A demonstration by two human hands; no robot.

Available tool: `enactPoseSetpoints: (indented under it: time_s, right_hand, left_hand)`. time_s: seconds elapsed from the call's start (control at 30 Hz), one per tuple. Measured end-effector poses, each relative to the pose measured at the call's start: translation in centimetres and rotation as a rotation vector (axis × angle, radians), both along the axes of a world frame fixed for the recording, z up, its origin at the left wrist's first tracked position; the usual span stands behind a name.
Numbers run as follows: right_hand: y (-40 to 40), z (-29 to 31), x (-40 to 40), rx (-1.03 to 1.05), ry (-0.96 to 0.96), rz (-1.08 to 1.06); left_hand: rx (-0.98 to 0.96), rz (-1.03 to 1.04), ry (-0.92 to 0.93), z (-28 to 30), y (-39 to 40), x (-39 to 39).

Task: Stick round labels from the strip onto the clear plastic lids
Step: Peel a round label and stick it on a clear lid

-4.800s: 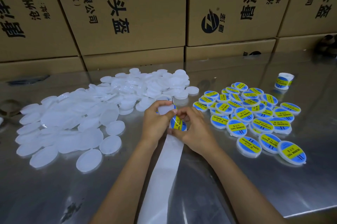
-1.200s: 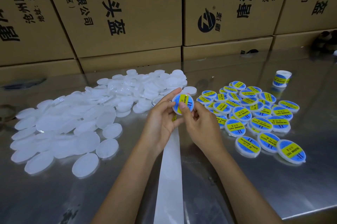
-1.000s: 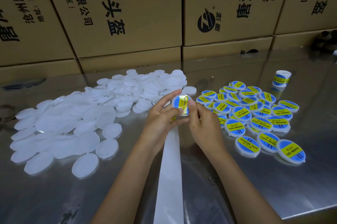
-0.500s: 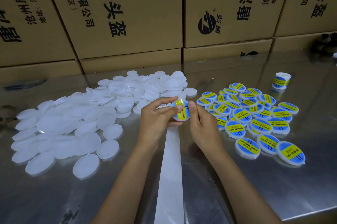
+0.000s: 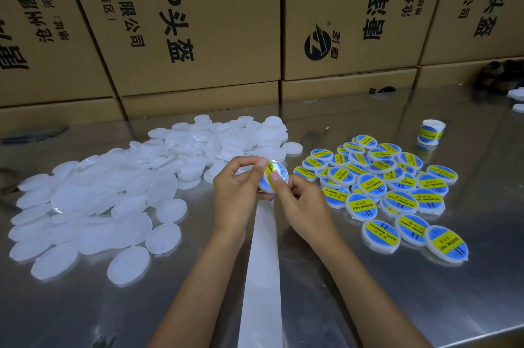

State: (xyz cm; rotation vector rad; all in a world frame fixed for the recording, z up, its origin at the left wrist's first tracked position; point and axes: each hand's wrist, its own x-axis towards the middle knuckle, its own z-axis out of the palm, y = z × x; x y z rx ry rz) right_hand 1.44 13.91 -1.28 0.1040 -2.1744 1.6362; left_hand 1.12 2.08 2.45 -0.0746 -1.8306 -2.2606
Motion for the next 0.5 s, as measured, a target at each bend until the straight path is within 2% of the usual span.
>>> enactPoseSetpoints:
  time_s: [0.27,0.5]
  right_hand:
    - [0.73,0.72,0.02,-0.192,-0.012,-0.085]
    - [0.68,0.93,0.27,-0.224,0.004,0.012]
  left_hand:
    - [-0.062,-0.329,-0.013,-0.04,-0.06,0.05]
    - [-0.085,-0.306,-0.067,0.18,-0.66,-0.14]
